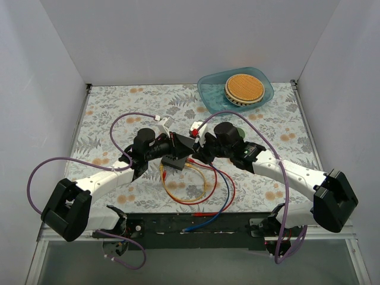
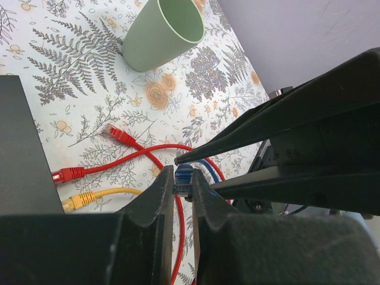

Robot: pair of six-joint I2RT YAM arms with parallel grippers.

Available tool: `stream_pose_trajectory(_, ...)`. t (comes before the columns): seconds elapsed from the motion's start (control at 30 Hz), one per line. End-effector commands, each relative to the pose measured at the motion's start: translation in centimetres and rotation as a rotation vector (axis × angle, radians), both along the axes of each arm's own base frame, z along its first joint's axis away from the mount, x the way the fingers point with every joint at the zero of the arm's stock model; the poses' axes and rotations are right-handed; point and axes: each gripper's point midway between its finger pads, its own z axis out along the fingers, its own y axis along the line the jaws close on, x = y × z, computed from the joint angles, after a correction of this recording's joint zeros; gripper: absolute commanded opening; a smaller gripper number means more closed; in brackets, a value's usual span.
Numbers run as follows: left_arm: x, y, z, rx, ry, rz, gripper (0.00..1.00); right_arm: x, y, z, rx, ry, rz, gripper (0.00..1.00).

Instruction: Insert the plug into the switch port

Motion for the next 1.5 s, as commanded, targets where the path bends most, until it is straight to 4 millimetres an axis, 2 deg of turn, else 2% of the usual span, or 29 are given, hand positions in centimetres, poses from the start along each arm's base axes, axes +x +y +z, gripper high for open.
stream_pose_trajectory(0.0,0.3,-0.3,2.8,-0.044,-0.067,0.001,0.00,1.0,0.6,1.6,0.021,-0.066,-0.008,0.38)
stream_pose_trajectory(0.2,0.2,-0.1,3.4,-0.052,-0.083,0.004,0.00,1.5,0.0,0.7,-0.017,-0.083,-0.045,0.33)
stream_pose_trajectory(0.37,-0.1,-0.1,3.9,-0.066,-0.090,-0.002,0.00,1.8,-0.3,0.0,-0.034,-0.087,-0.061,0.33)
stream_pose_trajectory(0.4,-0.1,-0.1,3.9,-0.067,-0.090,-0.005,0.00,1.8,-0.2,-0.1,-0.033,-0.086,-0.060,0.23)
stream_pose_trajectory(0.5,-0.2,-0.2,4.1,-0.070,-0.099,-0.012,0.00,1.8,-0.2,-0.2,-0.038,-0.085,-0.061,0.01)
stream_pose_trajectory(0.57,-0.3,0.0,4.2,-0.065,-0.107,-0.011,0.00,1.8,-0.1,0.0,-0.035,-0.093,-0.053,0.01)
stream_pose_trajectory(0.63,-0.3,0.2,4.2,-0.058,-0.118,-0.002,0.15,1.9,-0.1,0.3,-0.031,-0.101,-0.048,0.01)
stream_pose_trajectory(0.67,-0.2,0.4,4.1,-0.047,-0.121,0.011,0.34,1.8,0.0,0.5,-0.031,-0.112,-0.031,0.01)
stream_pose_trajectory(0.7,-0.1,0.8,4.4,-0.038,-0.147,0.029,0.63,1.7,-0.1,0.4,-0.040,-0.109,-0.016,0.01)
stream_pose_trajectory(0.77,0.5,1.8,3.7,0.004,-0.151,0.095,0.73,1.6,-0.1,1.0,-0.039,-0.098,0.031,0.01)
stream_pose_trajectory(0.83,0.2,2.6,4.3,0.007,-0.205,0.115,0.77,0.8,-0.1,1.1,-0.030,-0.051,0.096,0.01)
stream_pose_trajectory(0.87,-0.1,2.8,4.1,0.006,-0.227,0.113,0.77,0.0,0.3,1.9,0.007,-0.026,0.154,0.01)
stream_pose_trajectory(0.9,-0.3,3.0,4.0,0.006,-0.242,0.111,0.76,-0.7,0.4,1.7,0.006,-0.002,0.199,0.01)
stream_pose_trajectory(0.93,-0.7,3.2,4.5,-0.004,-0.270,0.105,0.64,-1.1,0.5,1.8,0.010,0.015,0.228,0.01)
stream_pose_trajectory(0.97,-0.8,3.2,4.6,-0.009,-0.288,0.106,0.55,-2.2,0.9,2.5,0.039,0.038,0.296,0.01)
stream_pose_trajectory(1.0,-1.1,3.3,4.3,-0.008,-0.290,0.098,0.51,-2.8,0.8,2.2,0.029,0.064,0.334,0.01)
stream_pose_trajectory(1.07,-1.6,3.4,4.6,-0.009,-0.324,0.077,0.47,-4.1,1.0,2.8,0.061,0.098,0.414,0.01)
stream_pose_trajectory(1.17,-2.7,2.9,4.5,-0.019,-0.347,0.005,0.47,-5.6,1.1,3.5,0.091,0.141,0.506,0.01)
stream_pose_trajectory(1.3,-3.7,2.1,4.8,-0.047,-0.357,-0.078,0.46,-6.1,1.2,3.6,0.100,0.163,0.542,0.01)
stream_pose_trajectory(1.37,-3.9,1.7,5.1,-0.058,-0.353,-0.107,0.42,-5.8,1.1,3.5,0.090,0.166,0.530,0.01)
stream_pose_trajectory(1.47,-3.9,1.4,4.4,-0.045,-0.319,-0.132,0.36,-5.3,1.1,3.4,0.079,0.161,0.509,0.01)
